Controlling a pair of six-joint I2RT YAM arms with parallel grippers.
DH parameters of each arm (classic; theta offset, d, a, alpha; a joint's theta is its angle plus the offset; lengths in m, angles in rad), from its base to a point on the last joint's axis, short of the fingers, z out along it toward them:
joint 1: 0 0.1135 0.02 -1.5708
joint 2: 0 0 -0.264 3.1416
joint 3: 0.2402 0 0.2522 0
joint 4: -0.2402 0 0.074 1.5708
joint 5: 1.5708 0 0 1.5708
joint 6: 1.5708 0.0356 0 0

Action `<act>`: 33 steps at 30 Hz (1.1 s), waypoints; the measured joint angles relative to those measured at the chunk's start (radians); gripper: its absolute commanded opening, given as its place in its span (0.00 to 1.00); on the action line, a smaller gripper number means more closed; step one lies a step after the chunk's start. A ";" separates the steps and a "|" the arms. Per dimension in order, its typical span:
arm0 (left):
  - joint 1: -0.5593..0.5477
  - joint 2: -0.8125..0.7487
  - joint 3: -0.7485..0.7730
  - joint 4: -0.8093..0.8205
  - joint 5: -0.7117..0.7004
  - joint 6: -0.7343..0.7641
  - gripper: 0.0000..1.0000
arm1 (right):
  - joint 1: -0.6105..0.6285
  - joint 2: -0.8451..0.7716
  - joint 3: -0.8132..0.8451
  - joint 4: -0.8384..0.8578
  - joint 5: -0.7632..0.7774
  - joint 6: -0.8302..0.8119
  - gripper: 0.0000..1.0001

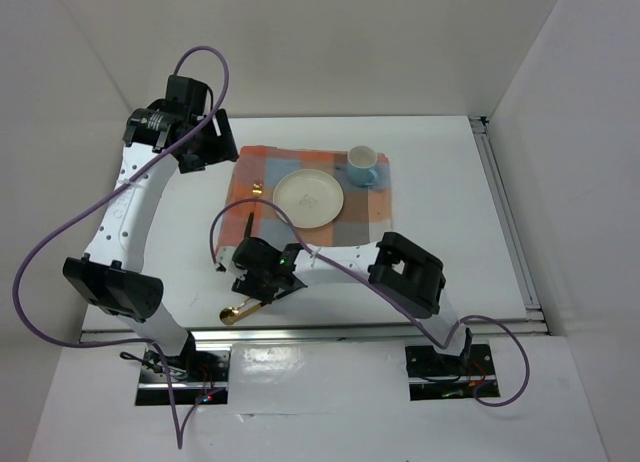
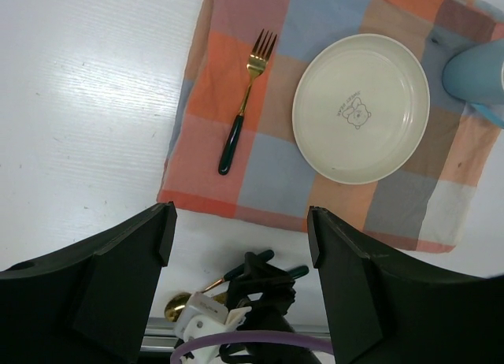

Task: Set the dinner table for one person

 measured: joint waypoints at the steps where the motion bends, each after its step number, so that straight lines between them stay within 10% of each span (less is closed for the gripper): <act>1: 0.000 0.000 0.000 0.000 0.000 0.000 0.85 | 0.000 0.005 0.001 0.001 -0.001 -0.003 0.56; 19: 0.008 0.000 -0.016 0.005 0.007 0.001 0.85 | -0.008 0.049 0.060 -0.012 -0.065 -0.028 0.23; 24: 0.008 0.000 -0.024 0.005 0.007 0.001 0.85 | -0.008 0.069 0.089 -0.018 -0.064 -0.041 0.00; 33: 0.016 0.000 -0.003 -0.002 0.023 0.002 0.85 | -0.008 0.043 0.095 -0.018 0.013 -0.050 0.00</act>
